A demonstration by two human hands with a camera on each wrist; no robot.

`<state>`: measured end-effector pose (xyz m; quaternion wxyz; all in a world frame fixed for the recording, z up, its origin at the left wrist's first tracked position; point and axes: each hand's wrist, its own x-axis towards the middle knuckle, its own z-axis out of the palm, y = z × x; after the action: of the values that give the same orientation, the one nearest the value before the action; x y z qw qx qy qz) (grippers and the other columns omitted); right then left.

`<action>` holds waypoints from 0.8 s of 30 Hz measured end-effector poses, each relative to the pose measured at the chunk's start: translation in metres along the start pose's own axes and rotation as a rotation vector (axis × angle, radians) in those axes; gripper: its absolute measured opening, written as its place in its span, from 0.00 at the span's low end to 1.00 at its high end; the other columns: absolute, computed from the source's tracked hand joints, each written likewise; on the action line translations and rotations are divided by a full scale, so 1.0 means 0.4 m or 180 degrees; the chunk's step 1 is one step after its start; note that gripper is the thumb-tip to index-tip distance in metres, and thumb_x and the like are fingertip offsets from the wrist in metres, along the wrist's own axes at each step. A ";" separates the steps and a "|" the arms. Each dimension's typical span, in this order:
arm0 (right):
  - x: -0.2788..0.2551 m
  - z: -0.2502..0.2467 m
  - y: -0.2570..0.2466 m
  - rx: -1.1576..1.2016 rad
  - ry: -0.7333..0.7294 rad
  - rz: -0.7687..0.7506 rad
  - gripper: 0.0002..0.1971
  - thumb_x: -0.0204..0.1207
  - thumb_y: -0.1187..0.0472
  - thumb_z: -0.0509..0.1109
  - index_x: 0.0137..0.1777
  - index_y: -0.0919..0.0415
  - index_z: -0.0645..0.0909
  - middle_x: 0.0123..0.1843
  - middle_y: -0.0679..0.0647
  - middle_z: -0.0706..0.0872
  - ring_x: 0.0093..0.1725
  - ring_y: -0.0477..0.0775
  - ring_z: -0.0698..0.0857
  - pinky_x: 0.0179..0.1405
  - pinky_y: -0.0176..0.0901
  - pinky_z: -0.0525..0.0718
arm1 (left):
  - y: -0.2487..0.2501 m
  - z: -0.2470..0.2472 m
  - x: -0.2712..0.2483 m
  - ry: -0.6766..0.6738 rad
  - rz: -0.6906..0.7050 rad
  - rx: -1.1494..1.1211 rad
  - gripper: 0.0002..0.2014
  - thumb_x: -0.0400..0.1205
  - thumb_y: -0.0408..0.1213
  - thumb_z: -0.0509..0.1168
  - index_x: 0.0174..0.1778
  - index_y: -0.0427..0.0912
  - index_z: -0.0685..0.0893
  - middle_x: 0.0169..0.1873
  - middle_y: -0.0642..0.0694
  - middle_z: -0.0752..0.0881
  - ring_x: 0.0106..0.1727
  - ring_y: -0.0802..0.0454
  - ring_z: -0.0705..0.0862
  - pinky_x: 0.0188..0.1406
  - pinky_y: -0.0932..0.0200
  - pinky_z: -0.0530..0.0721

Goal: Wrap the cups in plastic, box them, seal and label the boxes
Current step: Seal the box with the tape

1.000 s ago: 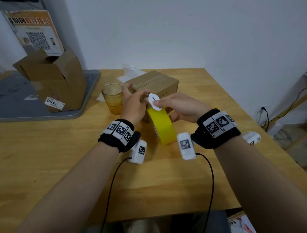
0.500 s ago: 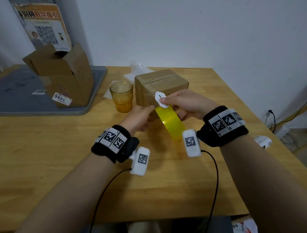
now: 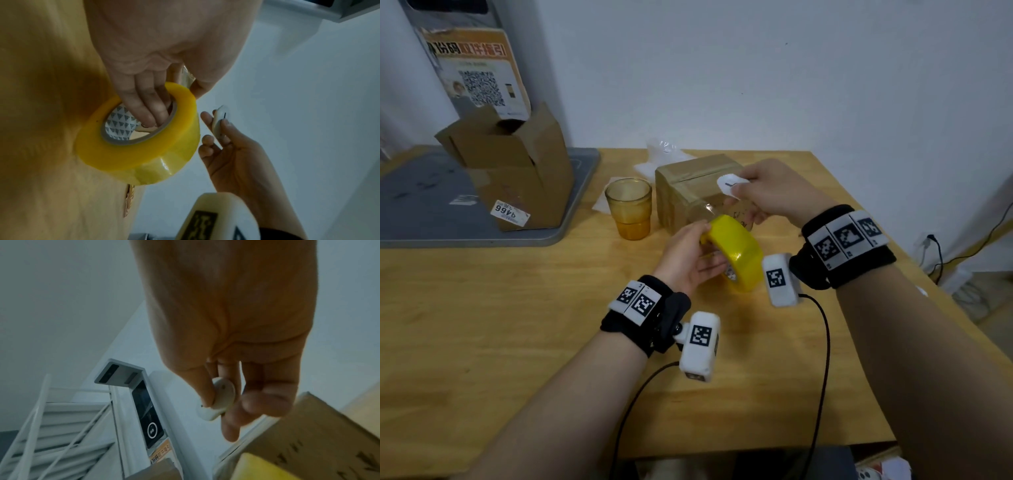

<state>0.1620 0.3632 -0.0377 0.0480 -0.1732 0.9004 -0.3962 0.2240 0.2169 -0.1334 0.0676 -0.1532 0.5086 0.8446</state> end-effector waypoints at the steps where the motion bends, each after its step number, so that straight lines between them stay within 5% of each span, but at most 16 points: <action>1: 0.008 -0.001 -0.006 -0.0151 -0.0073 -0.0145 0.09 0.86 0.64 0.64 0.58 0.59 0.87 0.47 0.50 0.93 0.24 0.44 0.86 0.24 0.37 0.83 | -0.002 0.001 0.001 0.0002 0.0010 -0.0007 0.16 0.89 0.45 0.64 0.72 0.46 0.81 0.55 0.37 0.88 0.40 0.45 0.92 0.40 0.53 0.92; 5: 0.039 0.003 -0.040 -0.1060 -0.0287 -0.0696 0.07 0.85 0.61 0.67 0.54 0.57 0.87 0.41 0.45 0.89 0.29 0.39 0.82 0.27 0.27 0.75 | -0.006 -0.009 0.002 0.0012 0.0026 -0.0017 0.11 0.89 0.45 0.64 0.66 0.48 0.82 0.51 0.38 0.87 0.35 0.49 0.89 0.32 0.58 0.88; 10: 0.064 0.022 -0.054 -0.1968 -0.0324 -0.0879 0.07 0.79 0.54 0.74 0.42 0.49 0.80 0.39 0.42 0.79 0.40 0.50 0.80 0.36 0.46 0.71 | -0.016 -0.031 0.015 0.0006 0.0047 0.0034 0.16 0.89 0.47 0.66 0.73 0.51 0.81 0.47 0.41 0.85 0.28 0.52 0.85 0.25 0.63 0.77; 12: 0.070 0.032 -0.056 -0.2123 -0.0381 -0.0942 0.12 0.78 0.54 0.74 0.37 0.46 0.74 0.39 0.42 0.78 0.38 0.44 0.76 0.35 0.46 0.69 | -0.020 -0.038 0.017 -0.0004 0.0043 0.0022 0.17 0.89 0.48 0.66 0.74 0.53 0.81 0.41 0.45 0.85 0.26 0.54 0.83 0.23 0.64 0.74; 18: 0.079 0.058 -0.075 -0.2561 -0.0669 -0.1145 0.07 0.77 0.54 0.75 0.46 0.56 0.82 0.44 0.49 0.85 0.45 0.53 0.81 0.31 0.42 0.63 | -0.026 -0.042 0.018 0.0022 0.0072 0.0006 0.16 0.89 0.50 0.65 0.73 0.55 0.82 0.38 0.47 0.84 0.25 0.56 0.82 0.23 0.64 0.72; 24: 0.092 0.076 -0.088 -0.2872 -0.0589 -0.1278 0.06 0.77 0.54 0.74 0.48 0.55 0.82 0.48 0.51 0.87 0.50 0.55 0.85 0.31 0.41 0.64 | -0.033 -0.039 0.025 0.0090 0.0081 -0.0052 0.17 0.88 0.50 0.66 0.73 0.53 0.83 0.37 0.47 0.83 0.24 0.56 0.80 0.21 0.64 0.71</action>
<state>0.1439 0.3072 -0.0309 -0.0292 -0.3809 0.9229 0.0481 0.2209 0.2091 -0.1544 0.0484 -0.1592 0.5045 0.8472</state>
